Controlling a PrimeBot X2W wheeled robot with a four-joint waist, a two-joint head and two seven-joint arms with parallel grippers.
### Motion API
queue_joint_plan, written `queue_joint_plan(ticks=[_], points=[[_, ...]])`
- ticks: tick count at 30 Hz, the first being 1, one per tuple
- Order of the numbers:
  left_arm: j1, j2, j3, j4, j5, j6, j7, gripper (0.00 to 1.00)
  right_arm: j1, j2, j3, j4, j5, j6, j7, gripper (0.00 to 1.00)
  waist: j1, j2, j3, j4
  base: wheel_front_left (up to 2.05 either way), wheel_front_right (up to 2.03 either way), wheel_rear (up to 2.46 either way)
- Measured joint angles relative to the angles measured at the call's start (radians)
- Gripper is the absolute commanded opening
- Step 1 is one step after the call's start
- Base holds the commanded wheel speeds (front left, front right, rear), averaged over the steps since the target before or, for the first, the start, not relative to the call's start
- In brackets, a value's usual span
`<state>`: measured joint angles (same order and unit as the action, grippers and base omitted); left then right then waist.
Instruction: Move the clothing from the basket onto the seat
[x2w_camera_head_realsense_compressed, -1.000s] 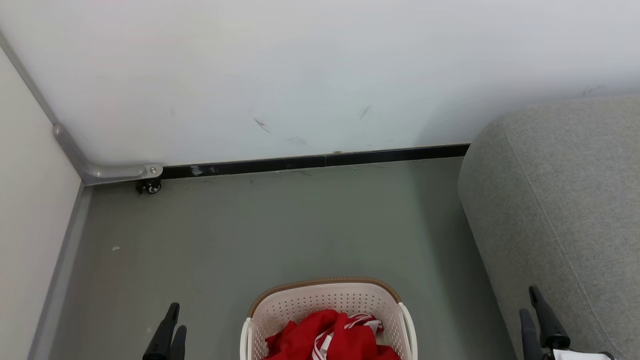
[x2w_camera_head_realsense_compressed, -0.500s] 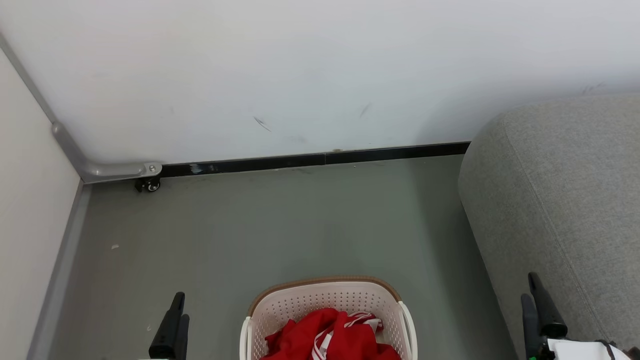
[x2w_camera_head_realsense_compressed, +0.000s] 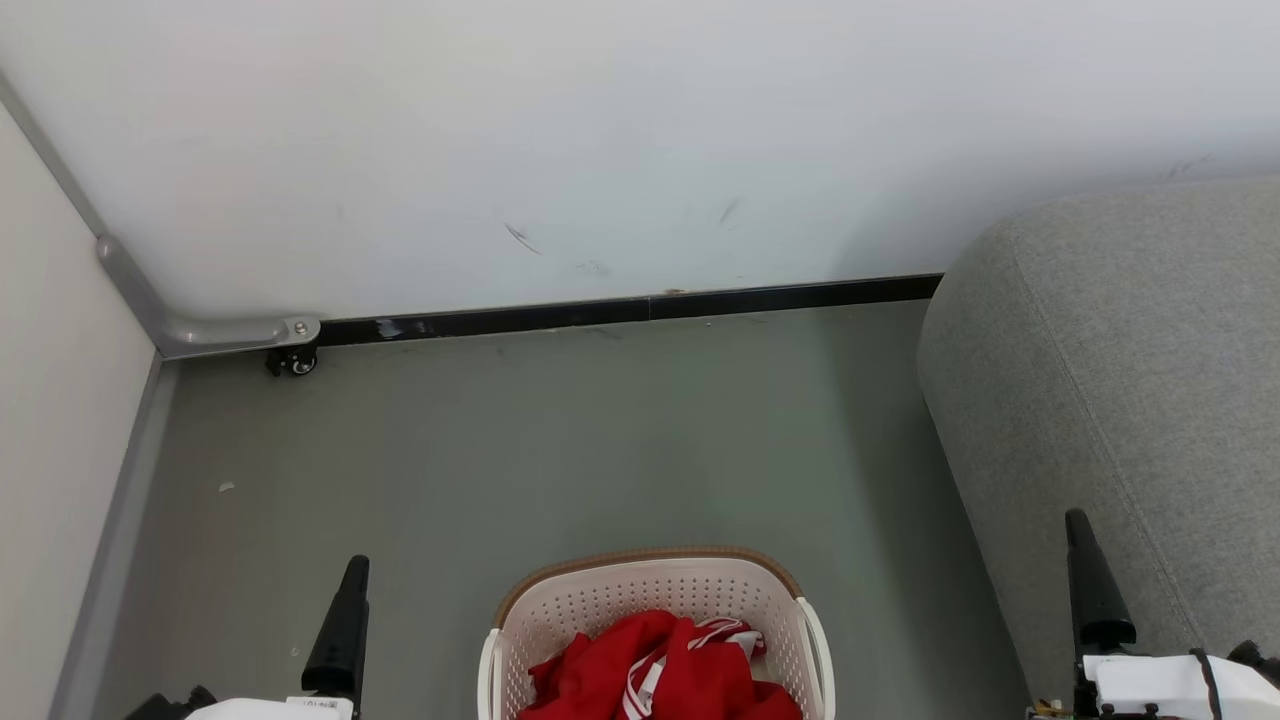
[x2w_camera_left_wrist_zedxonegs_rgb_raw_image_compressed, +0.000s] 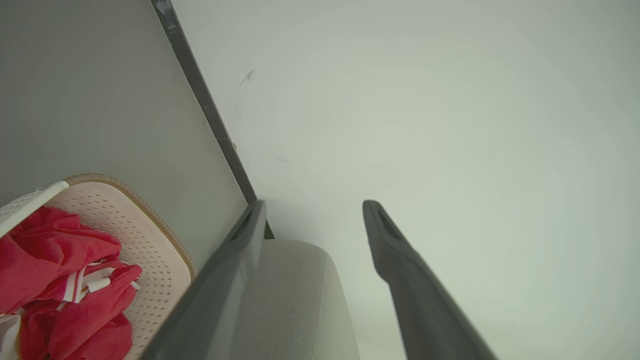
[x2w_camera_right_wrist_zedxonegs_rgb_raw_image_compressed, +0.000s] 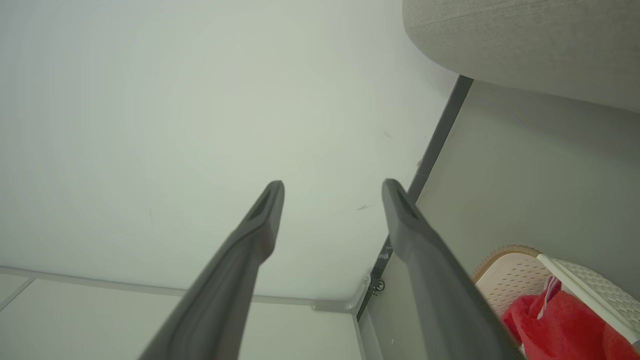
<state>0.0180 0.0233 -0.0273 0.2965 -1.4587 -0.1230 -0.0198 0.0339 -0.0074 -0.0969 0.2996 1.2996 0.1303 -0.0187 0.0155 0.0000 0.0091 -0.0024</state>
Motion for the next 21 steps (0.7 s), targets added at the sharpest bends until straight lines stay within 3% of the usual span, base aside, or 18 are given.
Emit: queue_joint_plan(ticks=[9, 21], points=[[-0.004, 0.015, -0.017, -0.021, 0.1, 0.0, -0.035, 1.0, -0.02, -0.004, -0.01, -0.027, -0.151, 0.0, -0.029, 1.0, 0.0019, 0.0, 0.001, 0.0, 0.0, 0.0, 0.0], [-0.023, 0.044, -0.021, -0.071, 0.316, 0.015, -0.079, 1.0, -0.038, -0.009, -0.021, -0.069, -0.414, 0.0, -0.078, 1.0, -0.0073, 0.0, 0.011, 0.003, 0.0, 0.0, 0.0]])
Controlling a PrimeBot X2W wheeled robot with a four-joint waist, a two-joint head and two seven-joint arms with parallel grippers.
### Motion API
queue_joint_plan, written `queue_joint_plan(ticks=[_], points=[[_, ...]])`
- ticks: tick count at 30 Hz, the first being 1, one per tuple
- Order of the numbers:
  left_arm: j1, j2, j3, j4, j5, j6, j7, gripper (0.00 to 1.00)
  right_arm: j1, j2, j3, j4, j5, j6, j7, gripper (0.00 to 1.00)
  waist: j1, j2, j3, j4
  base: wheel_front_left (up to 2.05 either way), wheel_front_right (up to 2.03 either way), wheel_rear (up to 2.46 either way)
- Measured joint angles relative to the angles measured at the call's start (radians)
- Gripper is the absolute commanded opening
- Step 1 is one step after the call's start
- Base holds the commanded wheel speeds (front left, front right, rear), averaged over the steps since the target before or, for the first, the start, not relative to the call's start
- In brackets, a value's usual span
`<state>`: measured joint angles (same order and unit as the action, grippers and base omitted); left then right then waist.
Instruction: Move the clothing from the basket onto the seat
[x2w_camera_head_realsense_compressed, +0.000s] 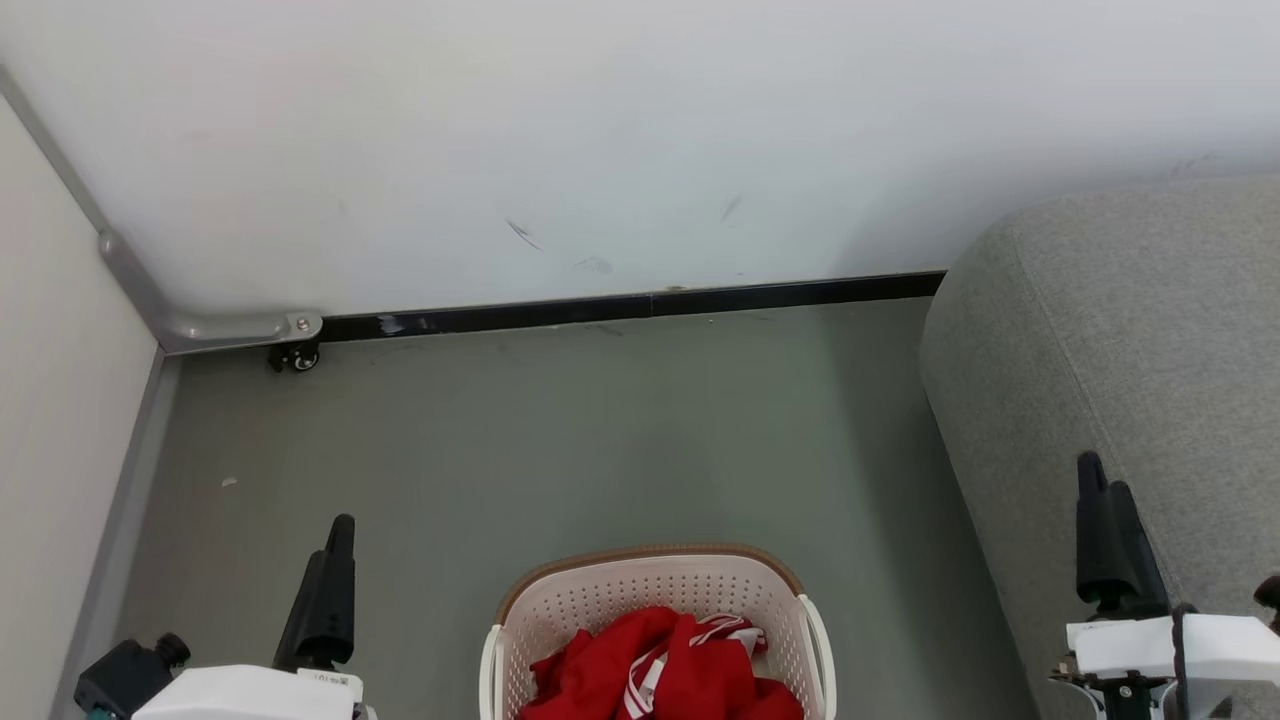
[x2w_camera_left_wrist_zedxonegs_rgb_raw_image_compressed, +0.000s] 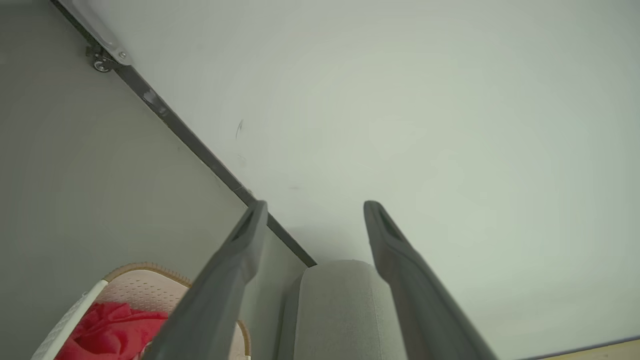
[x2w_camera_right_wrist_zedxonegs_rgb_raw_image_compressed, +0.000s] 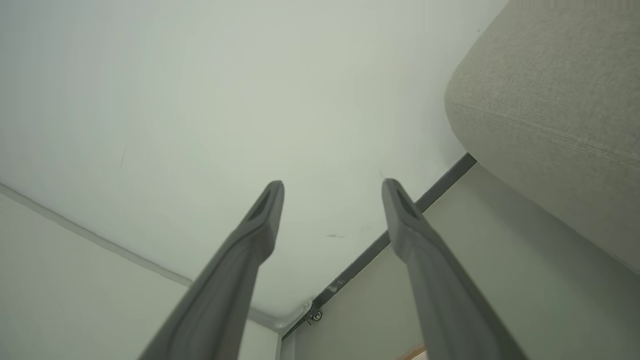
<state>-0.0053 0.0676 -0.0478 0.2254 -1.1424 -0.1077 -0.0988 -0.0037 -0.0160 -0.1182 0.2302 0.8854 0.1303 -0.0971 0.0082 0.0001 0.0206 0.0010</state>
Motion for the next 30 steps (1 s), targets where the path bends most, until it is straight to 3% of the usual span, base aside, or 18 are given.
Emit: queue_joint_plan(ticks=[8, 30], points=[[-0.001, 0.018, -0.01, -0.028, 0.164, 0.027, -0.031, 1.0, -0.004, -0.002, -0.005, -0.026, -0.172, 0.0, -0.028, 1.0, -0.0052, 0.0, 0.008, 0.003, 0.0, 0.0, 0.0], [-0.004, 0.021, -0.052, -0.07, 0.494, 0.083, -0.102, 1.0, -0.024, -0.015, -0.01, -0.064, -0.562, 0.0, -0.08, 1.0, -0.0074, 0.0, 0.011, 0.009, 0.0, 0.0, 0.0]])
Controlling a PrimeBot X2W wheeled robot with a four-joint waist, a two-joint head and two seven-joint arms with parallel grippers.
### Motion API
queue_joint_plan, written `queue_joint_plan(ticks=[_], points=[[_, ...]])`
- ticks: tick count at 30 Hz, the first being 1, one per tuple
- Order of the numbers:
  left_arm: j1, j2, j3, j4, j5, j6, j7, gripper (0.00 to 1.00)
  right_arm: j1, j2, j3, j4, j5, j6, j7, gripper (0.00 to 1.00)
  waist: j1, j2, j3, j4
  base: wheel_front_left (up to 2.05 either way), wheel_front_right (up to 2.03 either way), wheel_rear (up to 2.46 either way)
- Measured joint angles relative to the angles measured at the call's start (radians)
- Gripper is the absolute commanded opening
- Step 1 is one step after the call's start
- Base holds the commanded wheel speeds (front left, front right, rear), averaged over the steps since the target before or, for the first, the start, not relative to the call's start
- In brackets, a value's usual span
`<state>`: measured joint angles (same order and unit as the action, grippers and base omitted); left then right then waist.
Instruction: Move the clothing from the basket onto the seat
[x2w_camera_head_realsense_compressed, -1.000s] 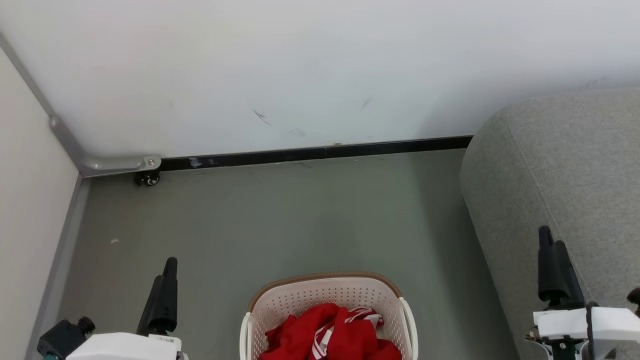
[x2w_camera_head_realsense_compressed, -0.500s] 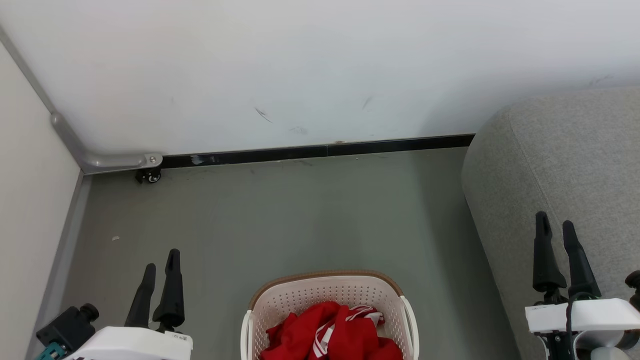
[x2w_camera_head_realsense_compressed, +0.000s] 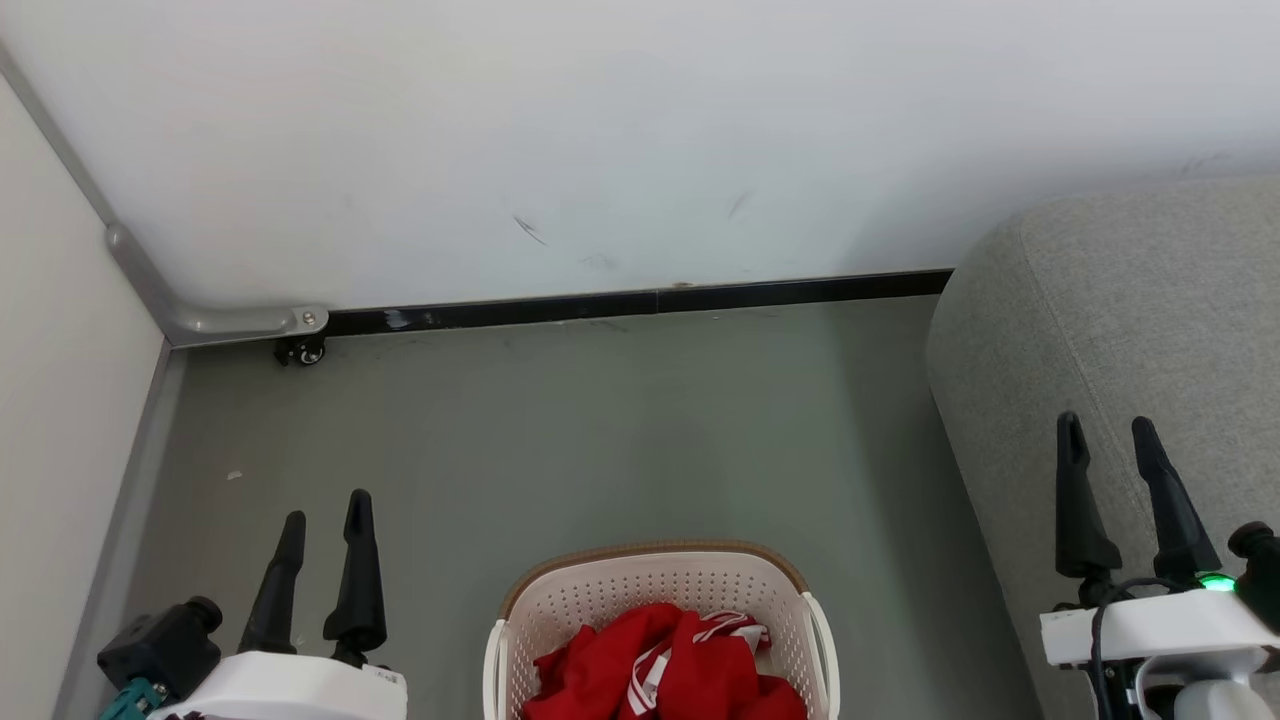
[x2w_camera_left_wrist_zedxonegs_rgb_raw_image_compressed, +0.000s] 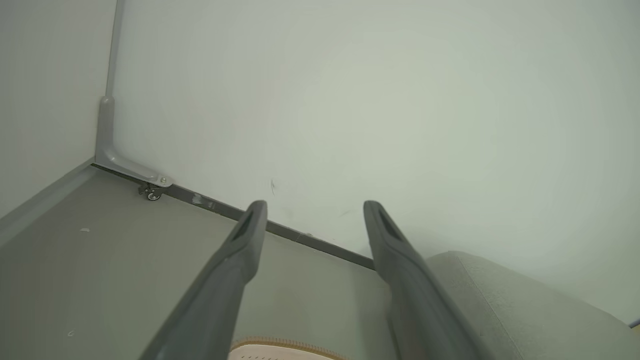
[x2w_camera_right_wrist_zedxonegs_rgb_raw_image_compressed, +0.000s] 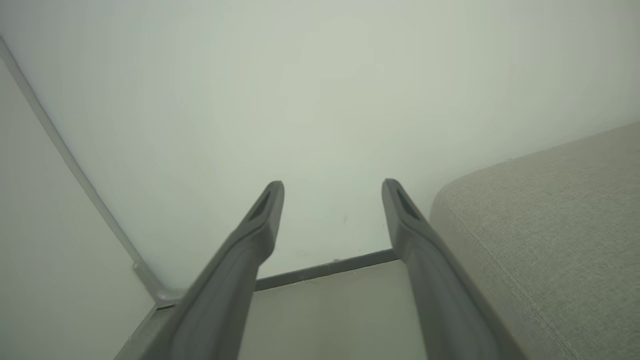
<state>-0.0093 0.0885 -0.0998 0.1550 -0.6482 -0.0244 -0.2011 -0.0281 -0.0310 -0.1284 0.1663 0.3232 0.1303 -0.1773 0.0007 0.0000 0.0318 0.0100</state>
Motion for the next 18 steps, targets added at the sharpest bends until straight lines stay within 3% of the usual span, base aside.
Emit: queue_joint_plan(ticks=[13, 18], points=[[-0.015, 0.005, -0.006, -0.023, 0.182, 0.053, -0.048, 1.0, -0.034, -0.005, -0.001, -0.038, -0.235, 0.0, 0.0, 1.0, -0.0001, 0.0, 0.006, 0.002, 0.0, 0.0, 0.0], [-0.016, 0.009, -0.006, -0.02, 0.224, 0.071, -0.05, 1.0, -0.037, -0.007, 0.001, -0.044, -0.249, 0.0, 0.011, 1.0, -0.0002, 0.0, 0.004, 0.003, 0.0, 0.0, 0.0]])
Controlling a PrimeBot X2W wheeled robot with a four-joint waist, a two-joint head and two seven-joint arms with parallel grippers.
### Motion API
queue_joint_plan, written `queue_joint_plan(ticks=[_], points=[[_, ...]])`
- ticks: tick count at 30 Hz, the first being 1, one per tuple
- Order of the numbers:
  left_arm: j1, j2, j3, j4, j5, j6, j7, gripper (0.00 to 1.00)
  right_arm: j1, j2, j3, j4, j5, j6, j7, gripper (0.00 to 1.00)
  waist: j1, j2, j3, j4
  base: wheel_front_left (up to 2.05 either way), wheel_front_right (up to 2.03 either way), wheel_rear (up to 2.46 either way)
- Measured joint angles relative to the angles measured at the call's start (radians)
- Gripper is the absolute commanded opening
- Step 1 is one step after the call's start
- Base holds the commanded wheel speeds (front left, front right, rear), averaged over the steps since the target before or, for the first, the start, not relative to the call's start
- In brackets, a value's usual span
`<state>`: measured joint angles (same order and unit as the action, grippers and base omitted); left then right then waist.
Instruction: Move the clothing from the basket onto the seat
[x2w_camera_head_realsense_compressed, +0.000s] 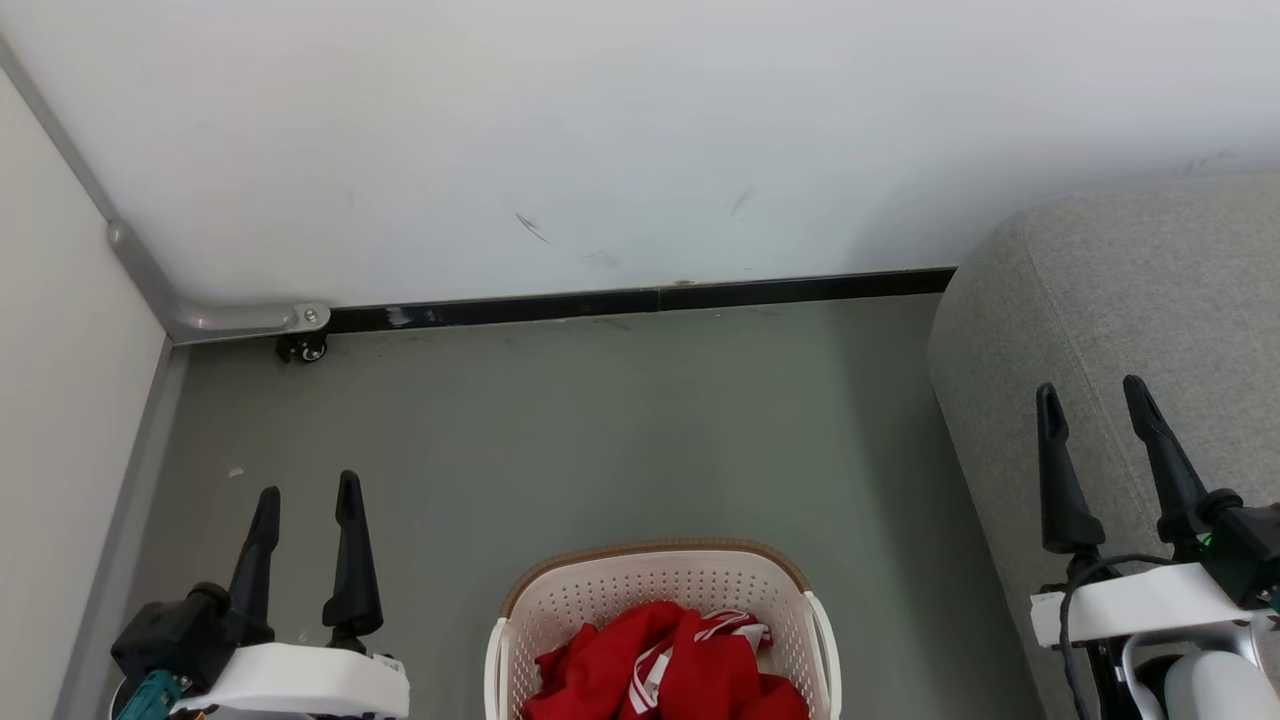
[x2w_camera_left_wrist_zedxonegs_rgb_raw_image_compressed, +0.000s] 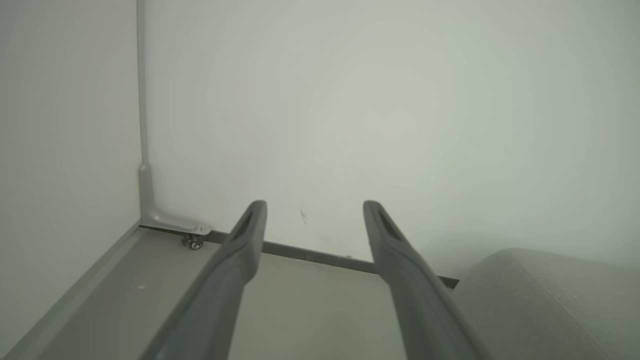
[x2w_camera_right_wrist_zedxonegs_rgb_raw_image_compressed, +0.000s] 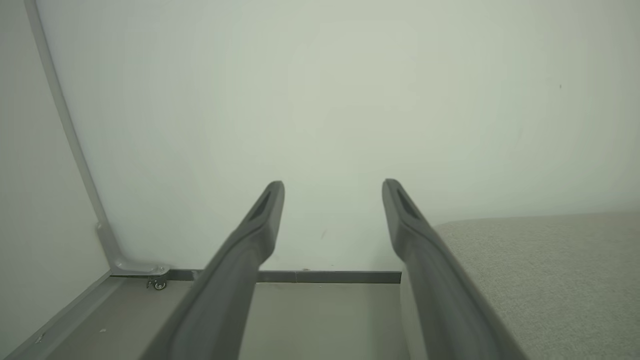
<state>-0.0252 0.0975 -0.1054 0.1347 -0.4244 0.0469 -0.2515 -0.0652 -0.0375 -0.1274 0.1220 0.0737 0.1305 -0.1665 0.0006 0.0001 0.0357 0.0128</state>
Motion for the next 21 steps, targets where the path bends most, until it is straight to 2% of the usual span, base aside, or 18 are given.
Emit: queue_joint_plan(ticks=[21], points=[[-0.023, 0.037, -0.018, 0.018, 0.095, 0.015, 0.0, 1.0, 0.0, 0.0, -0.001, -0.021, -0.034, 0.0, 0.069, 1.0, -0.0001, 0.0, 0.001, 0.003, 0.0, 0.0, 0.0]])
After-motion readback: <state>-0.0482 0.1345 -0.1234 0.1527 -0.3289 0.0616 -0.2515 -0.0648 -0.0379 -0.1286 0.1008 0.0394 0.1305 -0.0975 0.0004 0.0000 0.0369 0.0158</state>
